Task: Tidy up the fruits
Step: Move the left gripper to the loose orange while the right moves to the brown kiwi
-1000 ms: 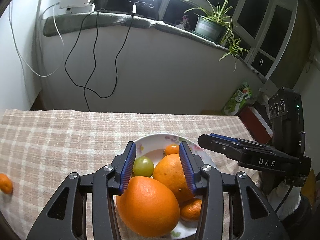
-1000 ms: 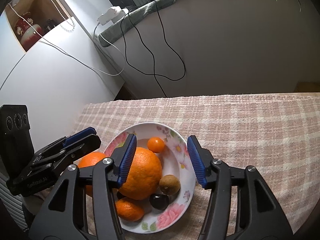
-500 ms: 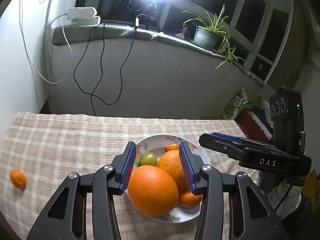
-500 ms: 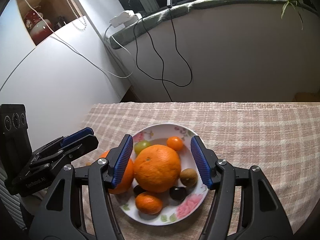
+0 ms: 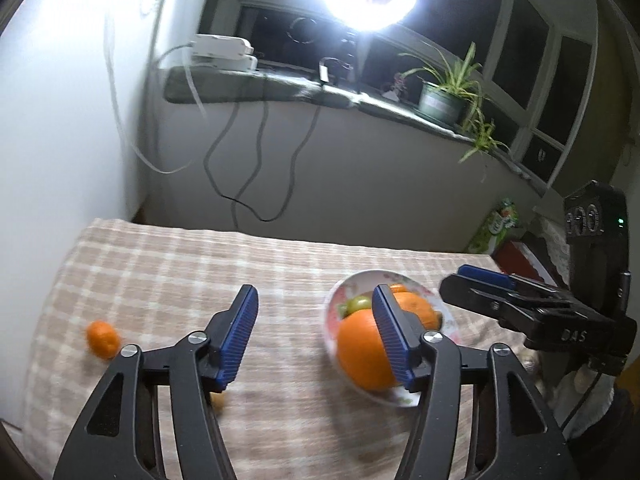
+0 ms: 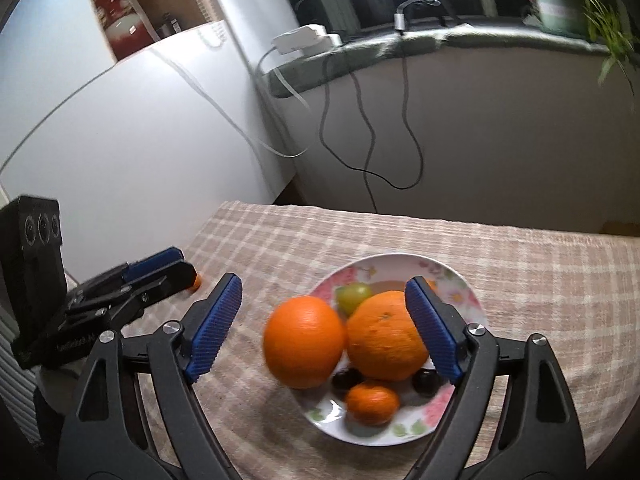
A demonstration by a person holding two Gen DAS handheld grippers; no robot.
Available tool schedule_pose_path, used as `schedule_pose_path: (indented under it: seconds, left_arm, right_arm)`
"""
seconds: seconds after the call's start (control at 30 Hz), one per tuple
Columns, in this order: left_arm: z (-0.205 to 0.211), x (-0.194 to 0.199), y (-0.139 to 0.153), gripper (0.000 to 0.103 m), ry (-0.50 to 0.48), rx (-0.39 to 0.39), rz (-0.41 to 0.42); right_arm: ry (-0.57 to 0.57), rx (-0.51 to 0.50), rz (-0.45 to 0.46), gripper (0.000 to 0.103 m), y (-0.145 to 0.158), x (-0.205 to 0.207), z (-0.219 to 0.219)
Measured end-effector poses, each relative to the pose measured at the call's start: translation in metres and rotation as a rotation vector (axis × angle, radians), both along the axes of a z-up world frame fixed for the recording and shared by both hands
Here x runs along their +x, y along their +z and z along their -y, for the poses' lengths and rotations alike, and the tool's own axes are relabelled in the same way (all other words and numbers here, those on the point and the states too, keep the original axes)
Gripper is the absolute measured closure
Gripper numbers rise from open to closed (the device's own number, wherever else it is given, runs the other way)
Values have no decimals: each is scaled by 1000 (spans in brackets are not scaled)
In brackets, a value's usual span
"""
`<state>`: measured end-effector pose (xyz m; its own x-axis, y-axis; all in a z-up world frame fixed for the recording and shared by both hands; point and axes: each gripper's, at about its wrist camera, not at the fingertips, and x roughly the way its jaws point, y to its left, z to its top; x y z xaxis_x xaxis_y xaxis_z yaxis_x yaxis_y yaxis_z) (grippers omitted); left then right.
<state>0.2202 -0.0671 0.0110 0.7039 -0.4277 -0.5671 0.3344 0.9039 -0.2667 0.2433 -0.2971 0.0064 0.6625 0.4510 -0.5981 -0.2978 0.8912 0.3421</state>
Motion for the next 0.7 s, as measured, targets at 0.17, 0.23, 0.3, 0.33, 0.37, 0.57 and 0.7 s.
schedule_pose_path:
  seconds: [0.17, 0.23, 0.3, 0.33, 0.37, 0.57, 0.7]
  left_arm:
    - [-35, -4, -4, 43, 62, 9, 4]
    - [-48, -5, -6, 43, 82, 2, -1]
    - [-60, -5, -9, 43, 103, -1, -5]
    - [-66, -6, -11, 43, 112, 0, -7]
    - [-72, -6, -13, 43, 123, 2, -9]
    - [-103, -10, -22, 43, 174, -8, -22]
    - [-118, -12, -27, 43, 202, -1, -27]
  right_arm:
    - [73, -70, 48, 17, 5, -10, -38]
    - [106, -106, 67, 17, 6, -15, -56]
    - [135, -130, 80, 17, 6, -18, -73]
    - [150, -136, 83, 17, 6, -19, -81]
    - [164, -138, 83, 17, 5, -19, -88]
    - [222, -139, 67, 17, -4, -22, -123]
    - [251, -151, 60, 17, -12, -24, -143]
